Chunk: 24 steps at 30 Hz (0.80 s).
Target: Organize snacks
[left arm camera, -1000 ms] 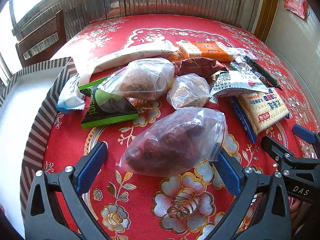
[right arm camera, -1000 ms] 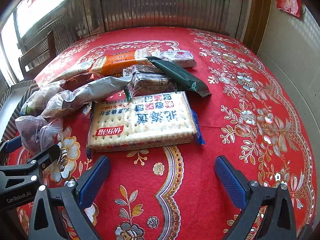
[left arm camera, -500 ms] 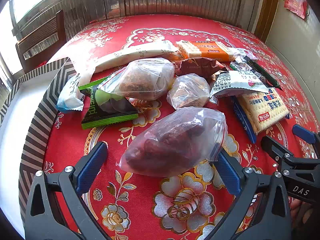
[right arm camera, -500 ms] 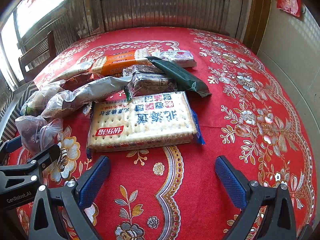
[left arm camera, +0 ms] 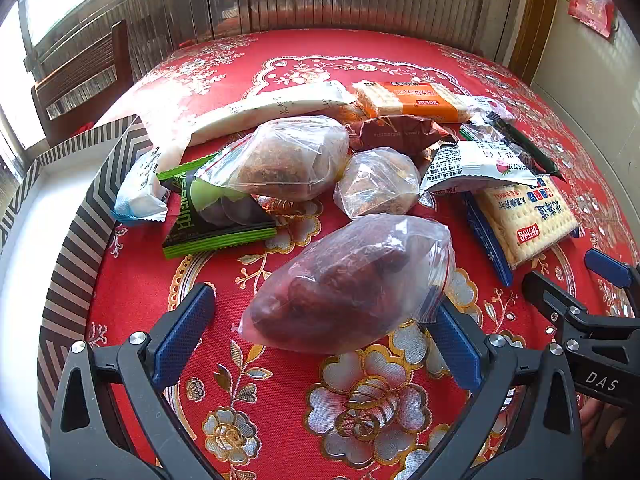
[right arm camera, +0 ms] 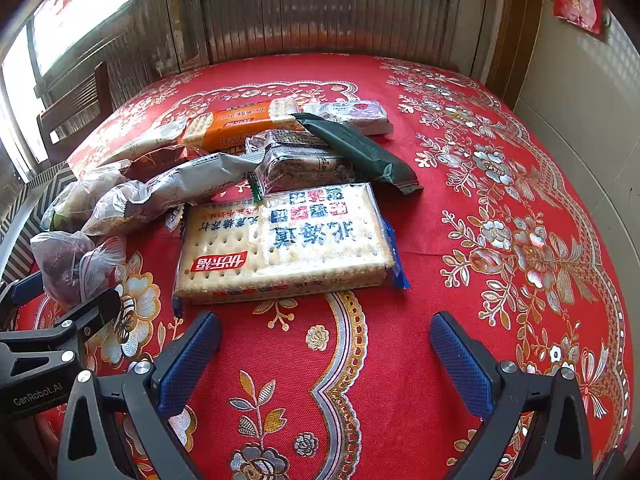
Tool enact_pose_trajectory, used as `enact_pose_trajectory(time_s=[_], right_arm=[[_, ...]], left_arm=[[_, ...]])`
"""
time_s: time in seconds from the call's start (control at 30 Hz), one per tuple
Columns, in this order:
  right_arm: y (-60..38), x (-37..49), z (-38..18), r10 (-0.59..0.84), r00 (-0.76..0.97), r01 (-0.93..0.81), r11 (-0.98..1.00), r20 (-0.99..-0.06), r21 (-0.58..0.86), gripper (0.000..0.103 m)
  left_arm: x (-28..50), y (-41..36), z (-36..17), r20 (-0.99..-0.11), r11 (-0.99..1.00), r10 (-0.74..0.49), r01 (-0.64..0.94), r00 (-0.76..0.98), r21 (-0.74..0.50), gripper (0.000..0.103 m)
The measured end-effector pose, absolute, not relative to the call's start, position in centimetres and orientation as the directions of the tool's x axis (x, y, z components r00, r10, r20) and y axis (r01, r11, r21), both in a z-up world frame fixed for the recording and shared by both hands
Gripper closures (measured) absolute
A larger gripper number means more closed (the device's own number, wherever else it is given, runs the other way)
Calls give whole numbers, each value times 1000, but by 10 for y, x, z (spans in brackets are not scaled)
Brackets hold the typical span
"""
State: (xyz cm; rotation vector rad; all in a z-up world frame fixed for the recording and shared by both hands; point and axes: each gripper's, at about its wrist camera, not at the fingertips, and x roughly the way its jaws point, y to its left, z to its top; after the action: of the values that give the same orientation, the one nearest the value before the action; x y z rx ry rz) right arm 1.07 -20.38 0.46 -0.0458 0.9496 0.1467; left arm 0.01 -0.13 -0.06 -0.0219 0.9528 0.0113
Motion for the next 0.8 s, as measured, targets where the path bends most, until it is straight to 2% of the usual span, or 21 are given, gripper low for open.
enact_pose_trajectory(time_s=[0.37,0.53,0.67,0.8], right_arm=[[-204,11,5,104,572,-144,989,-813,25,0],[-201,9,7,108,526,-153,988,-843,31,0],[-196,0,16,130,506,-182,982,-853,42,2],[-195,-6,31,166,501,-198,977,-849,74,3]], left_arm=[[0,-1,-1,-815,1000,0,-19,580,-14,0],[-2,1,0,-830,1000,-4,-9,557,-11,0],[-9,-1,8,-849,999,6,39,529,32,1],[-24,0,28,-828,995,-19,93,560,40,1]])
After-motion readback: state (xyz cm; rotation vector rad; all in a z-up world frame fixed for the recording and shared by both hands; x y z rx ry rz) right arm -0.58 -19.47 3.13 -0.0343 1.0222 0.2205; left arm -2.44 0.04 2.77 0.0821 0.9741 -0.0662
